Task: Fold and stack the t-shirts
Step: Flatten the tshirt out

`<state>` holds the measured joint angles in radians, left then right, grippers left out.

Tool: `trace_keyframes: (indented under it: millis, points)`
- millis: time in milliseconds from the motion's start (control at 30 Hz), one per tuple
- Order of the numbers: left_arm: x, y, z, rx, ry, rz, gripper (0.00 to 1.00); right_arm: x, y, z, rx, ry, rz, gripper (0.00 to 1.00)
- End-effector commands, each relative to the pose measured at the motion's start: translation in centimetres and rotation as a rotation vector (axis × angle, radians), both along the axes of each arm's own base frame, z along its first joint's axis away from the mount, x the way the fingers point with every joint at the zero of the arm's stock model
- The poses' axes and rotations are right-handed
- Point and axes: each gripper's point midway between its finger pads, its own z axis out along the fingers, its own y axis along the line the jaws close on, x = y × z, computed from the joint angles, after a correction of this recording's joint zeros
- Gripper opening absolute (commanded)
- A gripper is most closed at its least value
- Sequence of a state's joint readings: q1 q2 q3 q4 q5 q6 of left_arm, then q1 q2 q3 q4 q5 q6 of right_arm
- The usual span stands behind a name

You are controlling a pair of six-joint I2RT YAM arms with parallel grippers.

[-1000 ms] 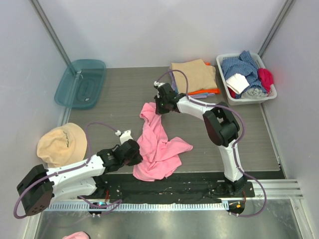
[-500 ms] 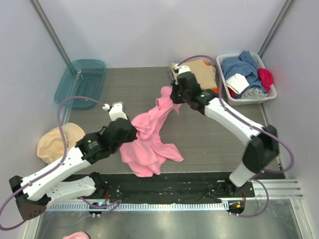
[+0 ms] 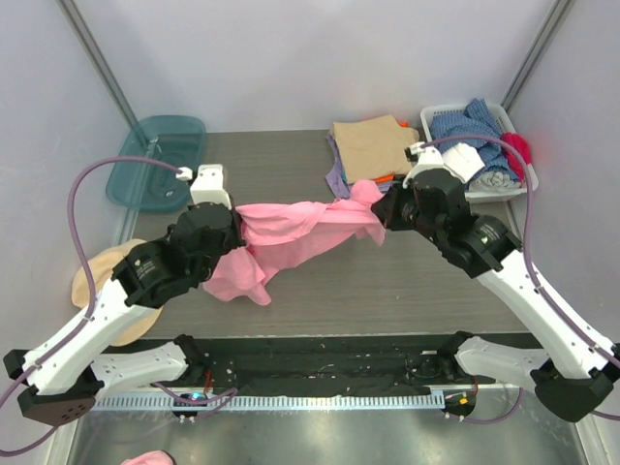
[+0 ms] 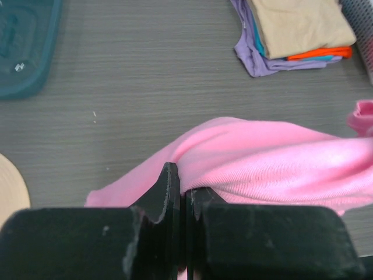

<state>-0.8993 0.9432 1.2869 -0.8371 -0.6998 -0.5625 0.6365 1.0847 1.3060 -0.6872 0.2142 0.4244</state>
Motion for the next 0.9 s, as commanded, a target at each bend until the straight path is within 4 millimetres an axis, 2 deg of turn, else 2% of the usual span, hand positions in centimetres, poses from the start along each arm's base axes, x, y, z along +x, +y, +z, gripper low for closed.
trace_keyframes:
  millis: [0,100,133,267,333,433,533,567,600,667,700,800,833,867]
  points:
    - [2.5,3.4,0.2,0.199,-0.048,0.106,0.00,-3.3,-4.2,-5.2,-0.093,0.170,-0.117,0.01]
    - [4.1,2.1,-1.9,0.214,0.018,0.050,0.00,-4.8,-4.8,-7.0,-0.062,0.225,-0.143,0.01]
    - [4.6,1.5,-2.7,0.219,0.041,0.034,0.00,-5.3,-5.1,-7.0,-0.047,0.220,-0.148,0.01]
    - [4.7,-0.5,-4.3,0.206,0.093,-0.058,0.00,-6.1,-6.5,-8.7,-0.070,0.245,-0.199,0.01]
    - [4.3,-0.6,-4.4,0.206,0.119,-0.079,0.00,-6.4,-6.9,-8.6,-0.081,0.241,-0.204,0.01]
    - [2.8,-0.7,-3.2,0.160,0.129,-0.129,0.00,-6.4,-7.2,-7.2,-0.069,0.187,-0.194,0.01]
    - [-0.1,-1.9,-0.5,0.034,0.095,-0.272,0.00,-6.6,-7.4,-4.5,-0.024,0.085,-0.171,0.01]
    - [-1.0,-2.2,-0.2,0.001,0.092,-0.310,0.00,-6.6,-7.5,-3.5,-0.010,0.055,-0.162,0.01]
    - [-2.2,-2.0,1.4,-0.061,0.041,-0.338,0.00,-6.9,-7.7,-2.6,0.002,0.026,-0.157,0.01]
    - [-4.3,-3.0,2.0,-0.152,0.043,-0.426,0.00,-7.2,-7.8,-1.5,0.007,-0.013,-0.130,0.01]
    - [-5.8,-2.5,3.2,-0.203,0.004,-0.456,0.00,-7.4,-7.9,-0.7,0.019,-0.034,-0.123,0.01]
    - [-8.9,-2.8,4.2,-0.303,-0.012,-0.560,0.00,-8.1,-8.4,0.8,0.036,-0.091,-0.104,0.01]
    - [-10.9,-2.6,5.2,-0.350,-0.044,-0.629,0.00,-8.5,-8.6,1.3,0.043,-0.111,-0.098,0.01]
    - [-11.9,-2.6,5.3,-0.376,-0.044,-0.661,0.00,-8.7,-8.5,1.7,0.051,-0.123,-0.086,0.01]
